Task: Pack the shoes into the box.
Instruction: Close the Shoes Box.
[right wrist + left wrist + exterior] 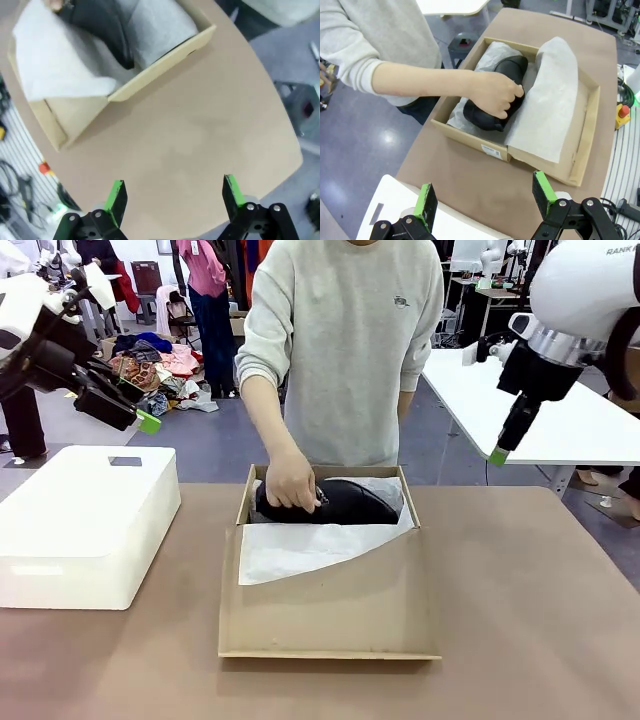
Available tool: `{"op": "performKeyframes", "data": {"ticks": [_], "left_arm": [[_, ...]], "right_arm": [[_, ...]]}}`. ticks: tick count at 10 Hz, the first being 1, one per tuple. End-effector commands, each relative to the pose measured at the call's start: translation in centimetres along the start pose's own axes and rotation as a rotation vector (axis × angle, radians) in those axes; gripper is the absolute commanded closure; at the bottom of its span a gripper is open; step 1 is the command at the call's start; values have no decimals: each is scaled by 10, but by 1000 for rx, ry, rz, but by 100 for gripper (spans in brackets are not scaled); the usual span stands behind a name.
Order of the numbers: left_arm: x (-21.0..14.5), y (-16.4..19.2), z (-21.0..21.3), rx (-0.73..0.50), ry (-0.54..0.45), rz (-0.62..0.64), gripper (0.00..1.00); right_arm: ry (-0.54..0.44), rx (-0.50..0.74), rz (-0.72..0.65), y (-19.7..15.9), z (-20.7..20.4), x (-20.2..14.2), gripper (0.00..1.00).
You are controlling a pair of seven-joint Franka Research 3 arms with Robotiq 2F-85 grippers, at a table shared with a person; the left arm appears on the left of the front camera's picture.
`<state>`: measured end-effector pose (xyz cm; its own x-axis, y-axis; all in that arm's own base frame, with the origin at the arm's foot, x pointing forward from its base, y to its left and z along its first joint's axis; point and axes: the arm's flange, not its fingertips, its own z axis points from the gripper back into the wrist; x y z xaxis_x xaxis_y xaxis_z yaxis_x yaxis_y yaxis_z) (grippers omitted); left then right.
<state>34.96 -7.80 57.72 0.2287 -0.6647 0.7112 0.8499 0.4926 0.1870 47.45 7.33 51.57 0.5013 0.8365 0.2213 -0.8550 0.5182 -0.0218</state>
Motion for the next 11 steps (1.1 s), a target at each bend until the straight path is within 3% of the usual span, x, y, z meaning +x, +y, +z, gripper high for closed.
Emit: {"op": "performKeyframes", "data": {"ticks": [1, 2, 7, 9, 11], "left_arm": [[-1, 1, 0, -15, -16, -12, 0], [-1, 1, 0, -15, -16, -12, 0], [-1, 1, 0, -15, -16, -12, 0], [-1, 1, 0, -15, -16, -12, 0], [-1, 1, 0, -15, -16, -12, 0]], "right_arm": [[-35, -19, 98, -5, -5, -6, 0], [0, 0, 0, 0, 0, 0, 0], [0, -2, 31, -2, -2, 0, 0], [-131, 186, 359, -10, -6, -13, 0], [-191, 278, 556, -20, -18, -25, 0]]}}
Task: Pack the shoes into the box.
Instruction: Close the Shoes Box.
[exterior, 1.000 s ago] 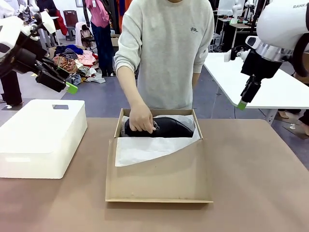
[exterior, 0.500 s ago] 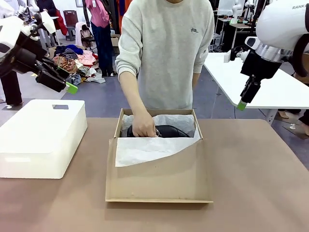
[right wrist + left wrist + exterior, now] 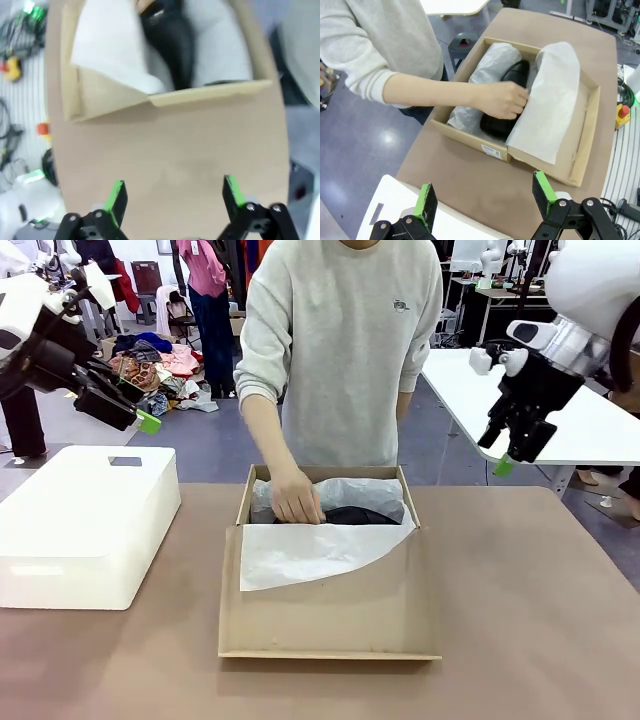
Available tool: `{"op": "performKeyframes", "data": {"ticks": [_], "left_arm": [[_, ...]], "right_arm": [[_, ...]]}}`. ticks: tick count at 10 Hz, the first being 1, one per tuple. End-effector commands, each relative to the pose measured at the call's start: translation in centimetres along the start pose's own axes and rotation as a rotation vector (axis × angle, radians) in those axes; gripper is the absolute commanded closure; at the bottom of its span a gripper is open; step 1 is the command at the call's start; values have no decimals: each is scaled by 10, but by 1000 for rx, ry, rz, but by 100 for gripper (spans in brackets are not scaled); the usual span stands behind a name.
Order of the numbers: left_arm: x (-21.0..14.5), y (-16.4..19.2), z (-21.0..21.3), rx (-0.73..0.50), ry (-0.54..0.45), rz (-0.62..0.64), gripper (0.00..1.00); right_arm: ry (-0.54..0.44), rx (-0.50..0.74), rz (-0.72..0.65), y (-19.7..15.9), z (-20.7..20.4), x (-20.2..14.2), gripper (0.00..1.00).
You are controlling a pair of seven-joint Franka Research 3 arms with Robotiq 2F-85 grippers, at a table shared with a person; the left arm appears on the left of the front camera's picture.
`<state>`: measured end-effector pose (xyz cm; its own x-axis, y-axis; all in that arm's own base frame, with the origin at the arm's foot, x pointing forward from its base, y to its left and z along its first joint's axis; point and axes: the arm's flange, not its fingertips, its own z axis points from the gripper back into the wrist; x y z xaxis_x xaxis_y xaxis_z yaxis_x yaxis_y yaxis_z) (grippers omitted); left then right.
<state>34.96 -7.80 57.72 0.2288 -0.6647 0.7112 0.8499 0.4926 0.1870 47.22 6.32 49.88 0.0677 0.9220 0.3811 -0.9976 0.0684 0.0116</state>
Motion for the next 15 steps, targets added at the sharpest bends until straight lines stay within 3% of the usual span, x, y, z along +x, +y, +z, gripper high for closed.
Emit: {"op": "performKeyframes", "data": {"ticks": [1, 2, 7, 8, 11, 15], "left_arm": [[-1, 1, 0, -15, -16, -12, 0], [-1, 1, 0, -15, -16, -12, 0], [-1, 1, 0, -15, -16, -12, 0], [-1, 1, 0, -15, -16, -12, 0], [-1, 1, 0, -15, -16, -12, 0], [-1, 1, 0, -15, -16, -12, 0]], "right_arm": [[-52, 127, 197, -12, -2, -23, 0], [-66, 147, 303, -11, -3, -27, 0], [-183, 228, 365, -19, 1, -30, 95], [-203, 242, 369, -19, 4, -28, 100], [-236, 247, 252, -19, 4, -23, 100], [-204, 213, 169, -13, 4, -23, 100]]}}
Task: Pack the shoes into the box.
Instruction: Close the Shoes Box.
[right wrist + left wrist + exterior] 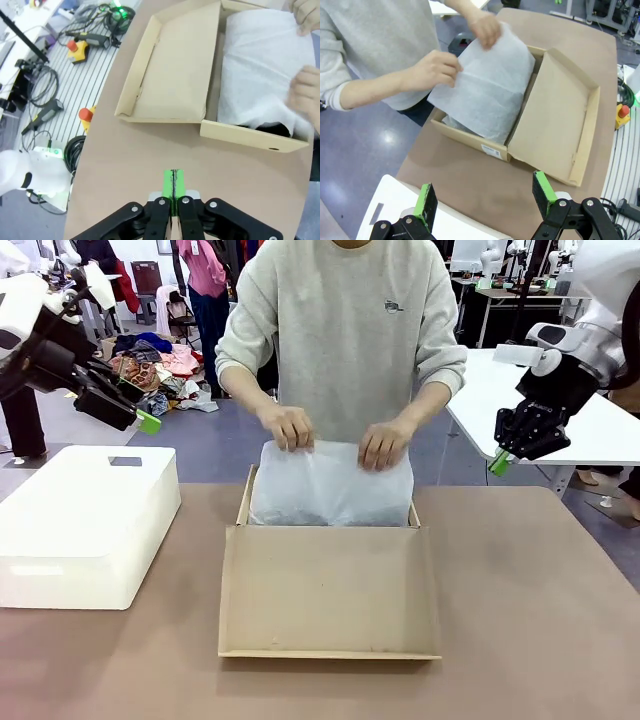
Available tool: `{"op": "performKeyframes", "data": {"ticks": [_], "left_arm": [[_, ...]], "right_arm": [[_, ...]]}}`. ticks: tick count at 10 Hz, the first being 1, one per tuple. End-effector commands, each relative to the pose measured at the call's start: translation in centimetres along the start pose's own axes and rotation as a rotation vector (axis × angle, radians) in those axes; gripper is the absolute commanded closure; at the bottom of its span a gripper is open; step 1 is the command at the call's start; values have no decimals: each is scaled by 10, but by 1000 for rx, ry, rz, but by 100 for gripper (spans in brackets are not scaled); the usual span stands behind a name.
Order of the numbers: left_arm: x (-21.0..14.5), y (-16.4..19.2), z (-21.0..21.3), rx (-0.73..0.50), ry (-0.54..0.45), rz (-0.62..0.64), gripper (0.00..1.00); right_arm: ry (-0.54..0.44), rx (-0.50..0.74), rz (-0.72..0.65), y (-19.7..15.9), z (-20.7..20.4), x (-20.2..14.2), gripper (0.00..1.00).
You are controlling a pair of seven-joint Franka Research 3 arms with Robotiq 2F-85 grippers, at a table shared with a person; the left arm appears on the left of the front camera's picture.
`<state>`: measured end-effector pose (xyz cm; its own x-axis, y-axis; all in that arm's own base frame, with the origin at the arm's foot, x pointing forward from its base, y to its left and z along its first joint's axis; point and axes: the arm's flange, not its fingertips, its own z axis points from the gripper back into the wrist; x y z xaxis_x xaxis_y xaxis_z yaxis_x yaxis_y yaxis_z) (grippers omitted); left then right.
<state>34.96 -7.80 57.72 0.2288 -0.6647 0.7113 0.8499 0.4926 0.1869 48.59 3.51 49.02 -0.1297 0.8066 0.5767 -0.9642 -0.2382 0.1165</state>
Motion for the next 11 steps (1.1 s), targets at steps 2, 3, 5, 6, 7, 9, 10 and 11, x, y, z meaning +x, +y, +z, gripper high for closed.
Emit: {"op": "performKeyframes", "data": {"ticks": [2, 3, 5, 6, 7, 9, 10, 11], "left_arm": [[-1, 1, 0, -14, -16, -12, 0], [-1, 1, 0, -14, -16, -12, 0], [-1, 1, 0, -14, -16, -12, 0], [-1, 1, 0, -14, -16, -12, 0], [-1, 1, 0, -14, -16, -12, 0], [-1, 1, 0, -14, -16, -12, 0], [-1, 1, 0, -14, -16, -12, 0], [-1, 1, 0, -14, -16, -12, 0]], "right_arm": [[0, 0, 0, 0, 0, 0, 100], [0, 0, 0, 0, 0, 0, 100], [0, 0, 0, 0, 0, 0, 100], [0, 0, 0, 0, 0, 0, 100], [6, -5, -19, 0, -1, 2, 100], [-28, -44, -43, 1, -7, -5, 100], [-36, -63, -55, 3, -10, -7, 100], [-39, -77, -64, 6, -13, -9, 100]]}}
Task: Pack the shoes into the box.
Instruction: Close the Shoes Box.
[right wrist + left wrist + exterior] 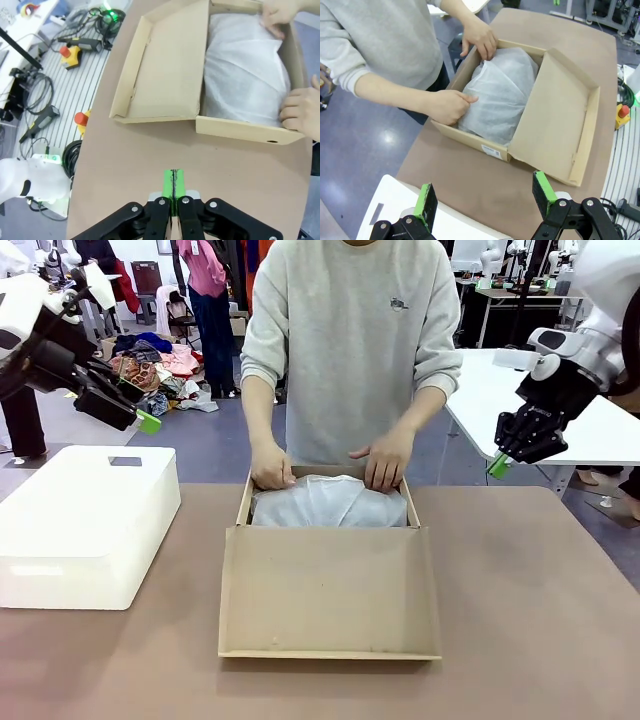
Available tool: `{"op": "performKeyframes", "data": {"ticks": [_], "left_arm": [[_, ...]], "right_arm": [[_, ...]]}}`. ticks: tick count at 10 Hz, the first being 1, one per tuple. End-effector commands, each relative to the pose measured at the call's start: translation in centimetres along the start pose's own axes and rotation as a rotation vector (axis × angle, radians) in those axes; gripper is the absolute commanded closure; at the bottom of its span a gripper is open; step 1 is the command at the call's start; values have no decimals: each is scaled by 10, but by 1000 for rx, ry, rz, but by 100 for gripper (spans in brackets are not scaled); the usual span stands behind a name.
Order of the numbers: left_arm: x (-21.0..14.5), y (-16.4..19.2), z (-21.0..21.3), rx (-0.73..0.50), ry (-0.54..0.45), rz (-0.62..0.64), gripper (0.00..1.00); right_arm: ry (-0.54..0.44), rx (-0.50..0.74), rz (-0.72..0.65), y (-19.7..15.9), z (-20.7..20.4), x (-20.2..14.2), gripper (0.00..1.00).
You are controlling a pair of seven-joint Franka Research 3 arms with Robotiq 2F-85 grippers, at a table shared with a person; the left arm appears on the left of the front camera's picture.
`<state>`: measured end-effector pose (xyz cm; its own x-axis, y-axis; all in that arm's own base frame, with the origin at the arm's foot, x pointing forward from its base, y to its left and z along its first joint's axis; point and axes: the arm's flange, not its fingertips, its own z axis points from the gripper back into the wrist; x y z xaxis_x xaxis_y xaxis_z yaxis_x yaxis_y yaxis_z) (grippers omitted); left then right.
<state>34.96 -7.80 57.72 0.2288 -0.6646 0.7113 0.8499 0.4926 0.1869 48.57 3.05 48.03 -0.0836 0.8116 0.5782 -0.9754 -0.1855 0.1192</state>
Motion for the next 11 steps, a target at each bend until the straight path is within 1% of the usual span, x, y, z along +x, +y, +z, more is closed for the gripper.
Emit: {"op": "performKeyframes", "data": {"ticks": [1, 5, 8, 11], "left_arm": [[-1, 1, 0, -14, -16, -12, 0], [-1, 1, 0, -14, -16, -12, 0], [-1, 1, 0, -14, -16, -12, 0], [-1, 1, 0, -14, -16, -12, 0]], "right_arm": [[-42, -73, -32, 9, -11, -3, 100], [-115, -95, -46, 16, -39, -19, 100], [-164, -122, -37, 24, -70, -37, 100], [-188, -82, -45, 34, -103, -48, 100]]}}
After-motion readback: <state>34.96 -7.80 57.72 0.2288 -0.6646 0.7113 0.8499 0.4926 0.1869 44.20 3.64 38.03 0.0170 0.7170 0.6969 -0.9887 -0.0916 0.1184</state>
